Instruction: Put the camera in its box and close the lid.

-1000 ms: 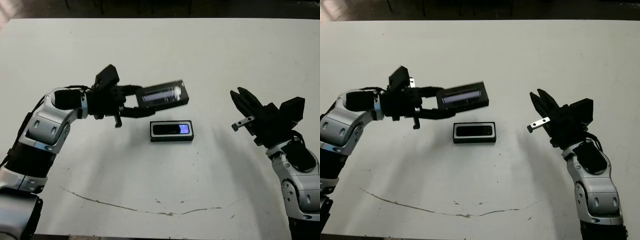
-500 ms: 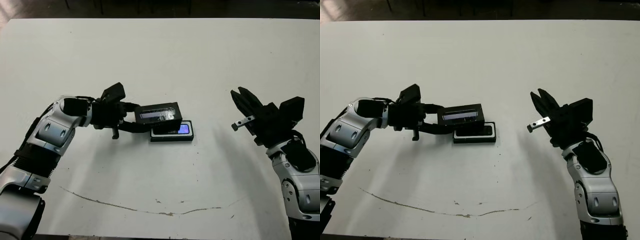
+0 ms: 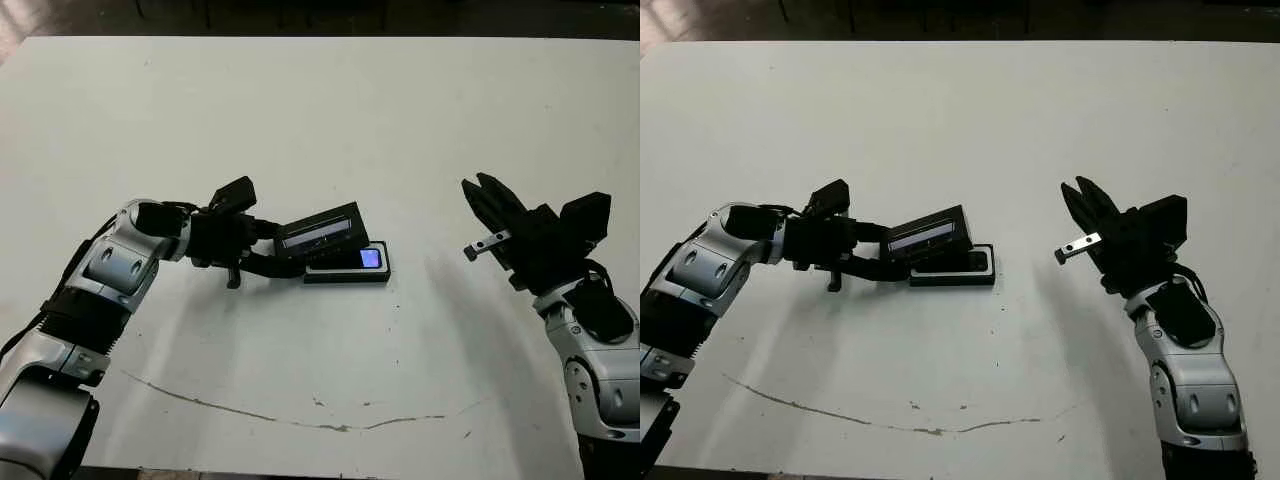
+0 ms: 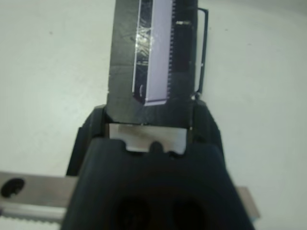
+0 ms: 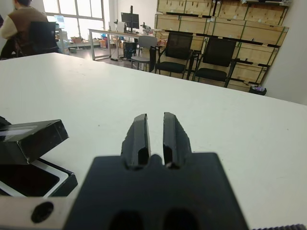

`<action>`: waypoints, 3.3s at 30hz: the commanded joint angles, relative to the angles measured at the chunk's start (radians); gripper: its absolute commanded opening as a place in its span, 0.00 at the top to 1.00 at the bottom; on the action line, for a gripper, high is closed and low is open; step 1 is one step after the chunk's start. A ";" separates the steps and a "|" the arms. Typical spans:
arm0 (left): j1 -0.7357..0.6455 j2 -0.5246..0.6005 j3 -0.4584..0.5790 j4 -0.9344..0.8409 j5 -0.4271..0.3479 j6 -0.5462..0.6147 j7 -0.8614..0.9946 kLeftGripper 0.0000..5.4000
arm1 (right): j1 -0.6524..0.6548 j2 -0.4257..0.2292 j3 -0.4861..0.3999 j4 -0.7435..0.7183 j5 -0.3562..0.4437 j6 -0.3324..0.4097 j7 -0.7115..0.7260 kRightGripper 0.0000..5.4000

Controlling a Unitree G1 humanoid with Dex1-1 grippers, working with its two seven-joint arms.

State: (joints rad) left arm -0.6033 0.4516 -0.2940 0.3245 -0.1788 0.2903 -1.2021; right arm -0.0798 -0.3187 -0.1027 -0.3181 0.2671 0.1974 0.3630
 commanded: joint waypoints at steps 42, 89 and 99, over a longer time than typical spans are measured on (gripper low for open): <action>-0.001 -0.031 -0.042 -0.023 0.055 0.002 -0.020 0.72 | 0.007 -0.012 -0.007 0.023 0.011 0.007 0.028 1.00; -0.057 -0.020 -0.171 -0.023 0.194 -0.014 0.010 0.74 | 0.025 -0.012 -0.006 -0.015 0.005 0.025 0.015 1.00; -0.052 -0.061 -0.172 -0.086 0.146 0.142 0.000 0.74 | 0.031 -0.006 -0.002 -0.006 0.012 0.006 0.024 1.00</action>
State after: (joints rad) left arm -0.6852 0.4046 -0.4352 0.2349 -0.0355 0.3877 -1.2011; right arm -0.0668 -0.3228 -0.1023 -0.3338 0.2808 0.1987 0.3863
